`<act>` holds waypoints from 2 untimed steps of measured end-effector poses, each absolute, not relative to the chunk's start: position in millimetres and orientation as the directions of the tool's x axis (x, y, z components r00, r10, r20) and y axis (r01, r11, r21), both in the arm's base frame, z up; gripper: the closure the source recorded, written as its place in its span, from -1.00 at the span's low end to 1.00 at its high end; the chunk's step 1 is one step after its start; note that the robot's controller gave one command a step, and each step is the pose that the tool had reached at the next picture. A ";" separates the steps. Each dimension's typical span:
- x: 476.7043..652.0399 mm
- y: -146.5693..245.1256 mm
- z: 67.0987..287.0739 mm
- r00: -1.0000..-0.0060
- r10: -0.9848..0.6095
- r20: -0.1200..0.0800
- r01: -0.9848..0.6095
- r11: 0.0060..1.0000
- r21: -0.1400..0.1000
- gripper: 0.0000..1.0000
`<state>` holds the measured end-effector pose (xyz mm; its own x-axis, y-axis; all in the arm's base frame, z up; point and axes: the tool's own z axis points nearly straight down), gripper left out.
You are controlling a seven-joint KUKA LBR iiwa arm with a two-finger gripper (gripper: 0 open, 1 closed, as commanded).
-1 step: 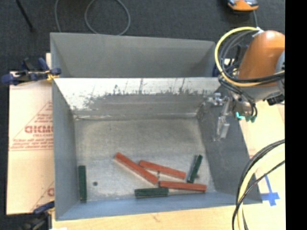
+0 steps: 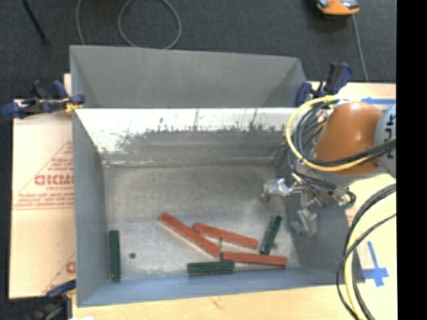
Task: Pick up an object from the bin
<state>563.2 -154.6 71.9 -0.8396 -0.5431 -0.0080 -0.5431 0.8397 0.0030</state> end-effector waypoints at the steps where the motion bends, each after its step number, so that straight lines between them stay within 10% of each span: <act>1: 551.4 -115.3 102.5 -0.811 -0.585 -0.005 -0.585 0.811 -0.002 -1.00; 2: 524.2 -128.4 102.6 -0.515 -0.857 0.001 -0.857 0.515 0.000 -1.00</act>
Offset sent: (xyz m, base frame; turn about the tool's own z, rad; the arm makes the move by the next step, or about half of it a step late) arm -0.0132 0.0374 0.0281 -0.0453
